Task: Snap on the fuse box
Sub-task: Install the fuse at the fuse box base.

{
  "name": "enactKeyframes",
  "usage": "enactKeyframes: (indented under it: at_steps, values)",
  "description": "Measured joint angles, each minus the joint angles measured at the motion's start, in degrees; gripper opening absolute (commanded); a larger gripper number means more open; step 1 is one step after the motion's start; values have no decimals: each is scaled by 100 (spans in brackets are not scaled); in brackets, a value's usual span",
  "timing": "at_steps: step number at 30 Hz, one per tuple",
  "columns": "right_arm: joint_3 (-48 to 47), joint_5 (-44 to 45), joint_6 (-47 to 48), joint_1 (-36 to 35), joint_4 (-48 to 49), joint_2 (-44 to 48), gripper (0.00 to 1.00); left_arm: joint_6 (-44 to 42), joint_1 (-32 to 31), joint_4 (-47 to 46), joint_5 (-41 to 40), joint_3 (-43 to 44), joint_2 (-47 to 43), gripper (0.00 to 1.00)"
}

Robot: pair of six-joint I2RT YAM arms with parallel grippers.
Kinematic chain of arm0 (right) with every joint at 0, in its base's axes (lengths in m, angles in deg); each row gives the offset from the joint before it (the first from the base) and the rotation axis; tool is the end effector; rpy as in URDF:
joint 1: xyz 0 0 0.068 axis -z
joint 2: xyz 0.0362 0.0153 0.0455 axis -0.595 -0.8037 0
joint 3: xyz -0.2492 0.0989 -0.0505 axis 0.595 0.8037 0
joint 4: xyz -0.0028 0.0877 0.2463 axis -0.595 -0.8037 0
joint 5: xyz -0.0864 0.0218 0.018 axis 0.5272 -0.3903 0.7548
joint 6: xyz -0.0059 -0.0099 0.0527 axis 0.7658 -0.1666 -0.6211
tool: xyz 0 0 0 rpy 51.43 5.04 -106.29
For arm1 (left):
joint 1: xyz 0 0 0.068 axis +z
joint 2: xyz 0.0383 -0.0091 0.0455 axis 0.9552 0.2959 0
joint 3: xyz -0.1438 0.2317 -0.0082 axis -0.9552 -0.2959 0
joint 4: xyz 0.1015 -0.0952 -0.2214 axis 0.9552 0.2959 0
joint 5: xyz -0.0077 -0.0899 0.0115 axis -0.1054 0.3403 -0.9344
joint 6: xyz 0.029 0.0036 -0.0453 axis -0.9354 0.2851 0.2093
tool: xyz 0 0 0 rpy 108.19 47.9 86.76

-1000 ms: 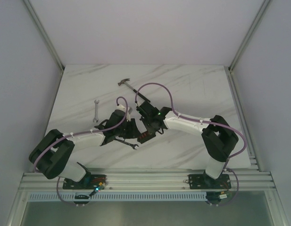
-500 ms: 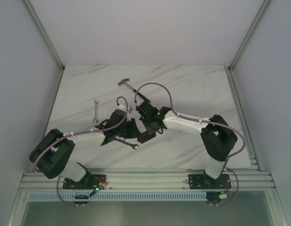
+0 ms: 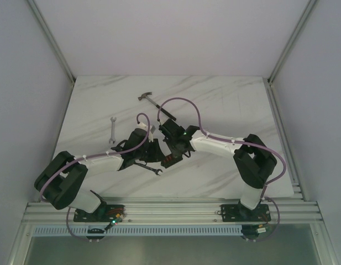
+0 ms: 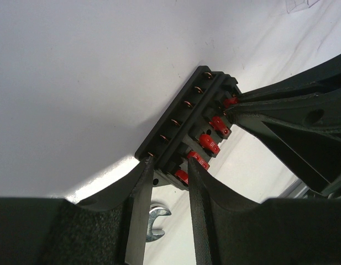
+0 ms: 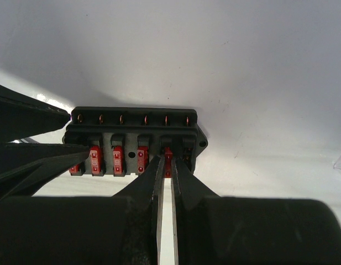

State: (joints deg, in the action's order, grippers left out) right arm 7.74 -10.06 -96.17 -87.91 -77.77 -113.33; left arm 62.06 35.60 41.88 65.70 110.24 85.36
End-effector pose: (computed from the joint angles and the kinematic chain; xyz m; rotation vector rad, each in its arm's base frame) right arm 0.2352 0.2859 0.1965 -0.7570 2.5002 0.2210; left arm 0.2181 -0.1747 0.1591 0.0908 2.3867 -0.9090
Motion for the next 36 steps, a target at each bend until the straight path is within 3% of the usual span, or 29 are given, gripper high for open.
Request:
enactKeyframes:
  at_steps: [36]
  values:
    - [-839, 131, 450, -118, -570, -809, 0, 422, 173, -284, -92, -175, -9, 35]
